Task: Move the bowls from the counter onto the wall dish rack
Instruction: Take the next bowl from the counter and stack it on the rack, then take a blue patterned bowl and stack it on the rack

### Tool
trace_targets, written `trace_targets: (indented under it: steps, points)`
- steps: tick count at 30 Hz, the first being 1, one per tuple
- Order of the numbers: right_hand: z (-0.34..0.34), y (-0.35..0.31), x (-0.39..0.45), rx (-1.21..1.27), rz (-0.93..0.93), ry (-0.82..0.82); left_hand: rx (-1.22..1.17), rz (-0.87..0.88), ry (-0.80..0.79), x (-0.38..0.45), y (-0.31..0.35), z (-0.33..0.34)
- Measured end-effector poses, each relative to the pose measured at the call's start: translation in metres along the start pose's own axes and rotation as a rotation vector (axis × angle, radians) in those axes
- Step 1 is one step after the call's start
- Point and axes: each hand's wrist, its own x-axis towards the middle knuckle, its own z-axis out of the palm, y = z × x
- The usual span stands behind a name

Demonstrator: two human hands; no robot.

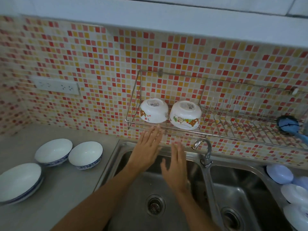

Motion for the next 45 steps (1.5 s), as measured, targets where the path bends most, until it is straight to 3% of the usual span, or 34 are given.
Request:
trace_targets:
  steps: [3, 6, 11, 13, 17, 21, 26, 31, 40, 45]
  points:
    - [0.037, -0.012, -0.033, 0.044, 0.031, -0.18, -0.034, -0.163, -0.099, -0.045, -0.027, 0.01]
    - [0.072, -0.035, -0.059, 0.091, 0.015, -0.346, -0.106, -0.464, -0.17, -0.103, -0.07, 0.011]
    - [0.113, -0.096, -0.064, 0.115, 0.023, -0.53, -0.264, -0.949, -0.073, -0.164, -0.14, -0.005]
    - [0.129, -0.127, -0.058, 0.136, 0.046, -0.572, -0.319, -1.037, -0.062, -0.175, -0.169, -0.01]
    - [0.153, -0.176, -0.037, 0.246, 0.146, -0.616, -0.396, -1.093, -0.052, -0.18, -0.202, -0.01]
    - [0.181, -0.215, -0.01, 0.349, 0.298, -0.676, -0.673, -1.221, -0.075, -0.18, -0.223, 0.001]
    - [0.217, -0.236, 0.011, 0.372, 0.507, -0.699, -0.79, -1.278, 0.089, -0.18, -0.234, 0.011]
    - [0.236, -0.239, 0.009, 0.415, 0.669, -0.691, -1.059, -1.288, -0.08, -0.186, -0.255, 0.024]
    - [0.206, -0.218, -0.017, 0.592, 0.695, -0.604, -1.45, -1.386, -0.117, -0.179, -0.261, 0.015]
    - [0.149, -0.217, -0.022, 0.664, 0.674, -0.548, -1.629, -1.255, -0.084, -0.164, -0.231, -0.015]
